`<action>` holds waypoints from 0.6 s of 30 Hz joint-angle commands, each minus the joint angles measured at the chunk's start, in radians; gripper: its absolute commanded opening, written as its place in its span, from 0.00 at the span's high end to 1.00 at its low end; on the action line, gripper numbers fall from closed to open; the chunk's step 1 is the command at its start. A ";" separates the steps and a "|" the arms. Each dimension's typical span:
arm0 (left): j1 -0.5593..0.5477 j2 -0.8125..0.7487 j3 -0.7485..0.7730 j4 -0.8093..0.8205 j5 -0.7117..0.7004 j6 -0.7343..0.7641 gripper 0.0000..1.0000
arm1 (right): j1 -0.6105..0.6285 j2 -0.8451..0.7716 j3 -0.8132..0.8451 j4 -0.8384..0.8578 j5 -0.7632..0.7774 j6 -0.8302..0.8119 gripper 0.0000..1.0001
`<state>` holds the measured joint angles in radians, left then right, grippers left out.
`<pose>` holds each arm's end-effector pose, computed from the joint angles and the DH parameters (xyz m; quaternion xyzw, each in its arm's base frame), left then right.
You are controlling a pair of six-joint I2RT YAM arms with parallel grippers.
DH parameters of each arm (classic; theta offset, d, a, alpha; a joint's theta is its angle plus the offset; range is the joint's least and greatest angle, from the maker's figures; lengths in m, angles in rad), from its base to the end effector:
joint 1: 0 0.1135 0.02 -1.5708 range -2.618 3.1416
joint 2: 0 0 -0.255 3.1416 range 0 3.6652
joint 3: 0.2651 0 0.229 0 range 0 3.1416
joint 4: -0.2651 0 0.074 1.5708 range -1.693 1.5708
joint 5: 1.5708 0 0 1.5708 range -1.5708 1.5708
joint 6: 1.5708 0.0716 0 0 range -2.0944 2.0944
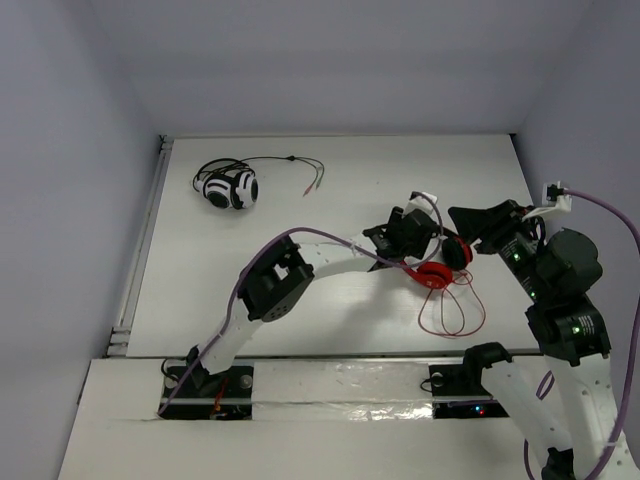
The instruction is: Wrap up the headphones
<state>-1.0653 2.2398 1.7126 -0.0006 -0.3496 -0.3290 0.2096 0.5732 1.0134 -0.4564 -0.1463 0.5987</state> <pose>0.2739 -0.4443 0.1830 0.2265 0.8278 -0.1994 0.4729 0.1200 0.0362 0.3979 0.0872 0.7074 0.3230 0.6226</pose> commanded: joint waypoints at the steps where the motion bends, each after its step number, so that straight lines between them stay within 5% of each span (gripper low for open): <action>1: 0.014 0.044 0.106 -0.038 -0.019 0.065 0.45 | -0.004 -0.007 -0.006 0.047 -0.027 -0.016 0.45; 7: 0.045 0.132 0.192 -0.071 0.054 0.097 0.48 | -0.004 -0.012 -0.001 0.042 -0.018 -0.016 0.45; 18: 0.056 0.100 0.112 -0.009 0.066 0.096 0.47 | -0.004 -0.009 -0.004 0.042 -0.019 -0.016 0.46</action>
<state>-1.0176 2.3592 1.8732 0.0044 -0.2947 -0.2344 0.2096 0.5686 1.0122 -0.4568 -0.1501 0.5983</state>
